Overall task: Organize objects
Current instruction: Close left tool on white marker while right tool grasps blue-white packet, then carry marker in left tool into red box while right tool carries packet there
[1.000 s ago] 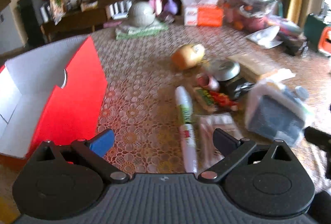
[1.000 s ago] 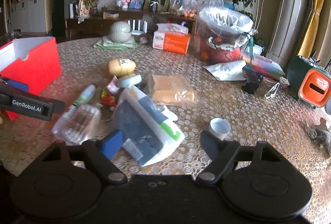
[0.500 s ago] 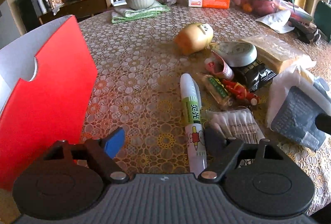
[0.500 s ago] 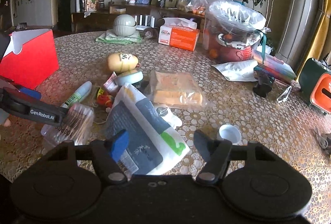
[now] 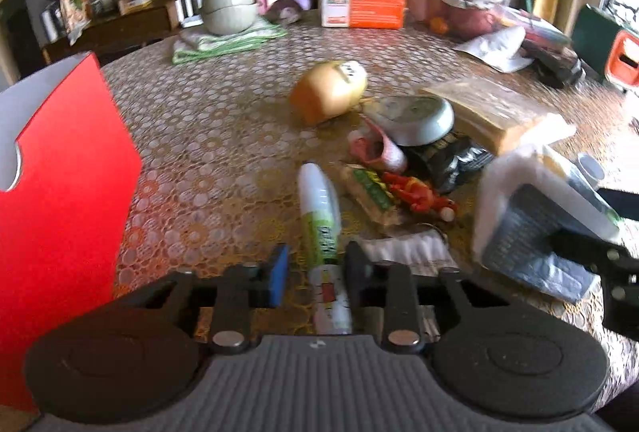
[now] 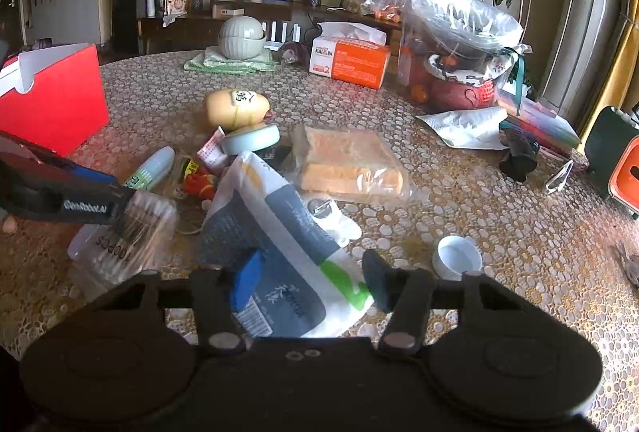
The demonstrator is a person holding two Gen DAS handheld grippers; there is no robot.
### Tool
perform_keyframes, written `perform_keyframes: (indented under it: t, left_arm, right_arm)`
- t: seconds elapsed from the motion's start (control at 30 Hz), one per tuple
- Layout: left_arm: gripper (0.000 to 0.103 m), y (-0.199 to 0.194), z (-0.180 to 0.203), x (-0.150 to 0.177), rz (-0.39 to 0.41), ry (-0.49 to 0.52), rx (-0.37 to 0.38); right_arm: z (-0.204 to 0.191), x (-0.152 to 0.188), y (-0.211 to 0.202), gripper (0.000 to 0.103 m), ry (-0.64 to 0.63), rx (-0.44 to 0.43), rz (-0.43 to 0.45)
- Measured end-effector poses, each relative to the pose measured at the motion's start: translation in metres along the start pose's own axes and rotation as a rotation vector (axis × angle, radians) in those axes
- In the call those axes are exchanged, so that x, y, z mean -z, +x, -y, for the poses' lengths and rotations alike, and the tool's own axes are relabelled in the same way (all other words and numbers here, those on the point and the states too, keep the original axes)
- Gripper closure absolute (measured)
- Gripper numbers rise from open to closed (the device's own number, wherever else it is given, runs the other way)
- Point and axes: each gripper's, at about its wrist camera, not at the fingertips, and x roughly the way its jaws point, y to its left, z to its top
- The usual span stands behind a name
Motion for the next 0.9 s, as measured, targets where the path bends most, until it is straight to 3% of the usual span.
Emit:
perform_keyframes:
  t: [0.3,0.9]
  left_arm:
    - [0.086,-0.003,0.0,0.001,0.002,-0.003,-0.007]
    - [0.087,-0.058,-0.03,0.009,0.068,-0.131,0.059]
  right_arm:
    - [-0.002,-0.001,-0.01,0.087,-0.004,-0.005,0.015]
    - [-0.013,-0.024,-0.062,0.094,0.063,-0.062,0.083]
